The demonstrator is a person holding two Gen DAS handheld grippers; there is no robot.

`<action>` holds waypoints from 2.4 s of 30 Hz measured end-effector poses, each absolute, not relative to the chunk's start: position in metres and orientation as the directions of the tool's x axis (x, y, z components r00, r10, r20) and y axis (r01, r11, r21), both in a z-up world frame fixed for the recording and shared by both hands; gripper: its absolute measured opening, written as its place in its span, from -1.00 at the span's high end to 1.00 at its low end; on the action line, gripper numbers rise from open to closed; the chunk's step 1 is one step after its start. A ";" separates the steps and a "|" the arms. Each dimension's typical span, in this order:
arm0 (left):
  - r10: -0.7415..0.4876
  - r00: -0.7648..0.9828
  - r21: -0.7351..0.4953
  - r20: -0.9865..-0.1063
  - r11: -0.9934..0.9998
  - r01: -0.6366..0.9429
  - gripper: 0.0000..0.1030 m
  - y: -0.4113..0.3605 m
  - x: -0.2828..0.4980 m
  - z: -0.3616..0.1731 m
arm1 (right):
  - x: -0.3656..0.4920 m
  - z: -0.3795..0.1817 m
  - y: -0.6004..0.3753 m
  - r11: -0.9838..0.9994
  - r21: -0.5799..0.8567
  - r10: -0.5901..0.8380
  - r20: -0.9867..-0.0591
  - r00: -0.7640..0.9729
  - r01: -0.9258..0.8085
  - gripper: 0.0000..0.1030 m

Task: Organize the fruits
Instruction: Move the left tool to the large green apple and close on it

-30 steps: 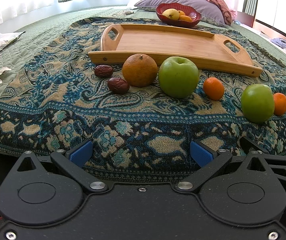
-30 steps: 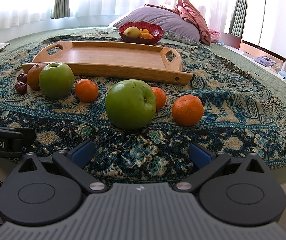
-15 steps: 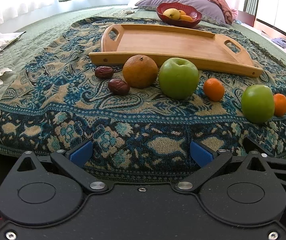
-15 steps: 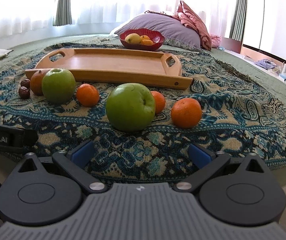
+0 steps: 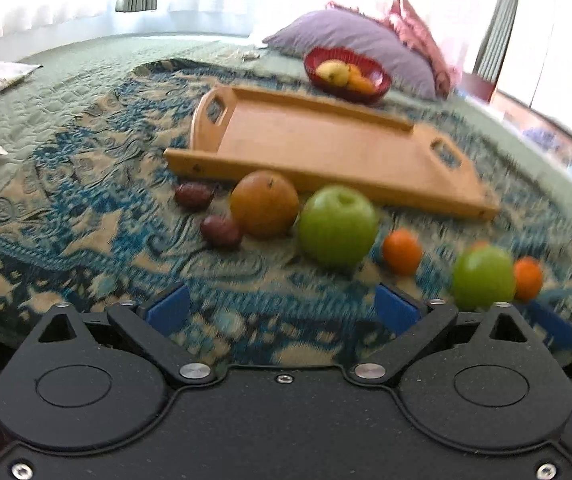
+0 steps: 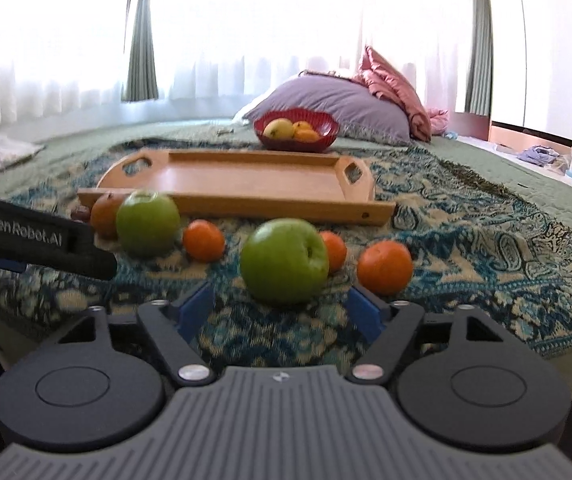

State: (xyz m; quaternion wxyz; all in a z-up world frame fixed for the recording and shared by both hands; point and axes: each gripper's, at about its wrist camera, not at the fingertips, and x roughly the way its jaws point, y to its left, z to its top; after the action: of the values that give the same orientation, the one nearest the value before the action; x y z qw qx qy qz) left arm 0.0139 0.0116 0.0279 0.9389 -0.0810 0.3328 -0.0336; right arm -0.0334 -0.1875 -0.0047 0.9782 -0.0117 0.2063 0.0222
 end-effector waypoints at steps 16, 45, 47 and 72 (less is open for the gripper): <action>-0.171 0.846 -0.072 -0.505 0.985 0.156 0.17 -0.018 0.033 0.025 | -0.021 -0.013 -0.195 0.996 0.084 0.008 -0.318 0.948 0.019 -0.23; -0.273 0.840 -0.181 -0.469 0.960 0.212 -0.22 -0.013 0.064 0.005 | -0.002 -0.030 -0.199 0.989 0.144 0.080 -0.341 0.937 -0.032 -0.29; -0.280 0.841 -0.185 -0.463 0.958 0.218 -0.25 -0.013 0.065 0.004 | -0.001 -0.030 -0.198 0.989 0.146 0.081 -0.342 0.936 -0.032 -0.29; -0.413 0.798 -0.355 -0.438 0.895 0.268 -0.28 -0.010 0.076 -0.003 | 0.002 -0.035 -0.194 0.990 0.136 0.077 -0.343 0.936 -0.032 -0.37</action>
State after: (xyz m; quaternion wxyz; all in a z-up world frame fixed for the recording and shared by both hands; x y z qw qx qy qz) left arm 0.0758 -0.0102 -0.0034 0.9380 -0.1389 0.2606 -0.1816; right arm 0.0020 -0.1943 -0.0354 0.9818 0.0641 0.1764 0.0279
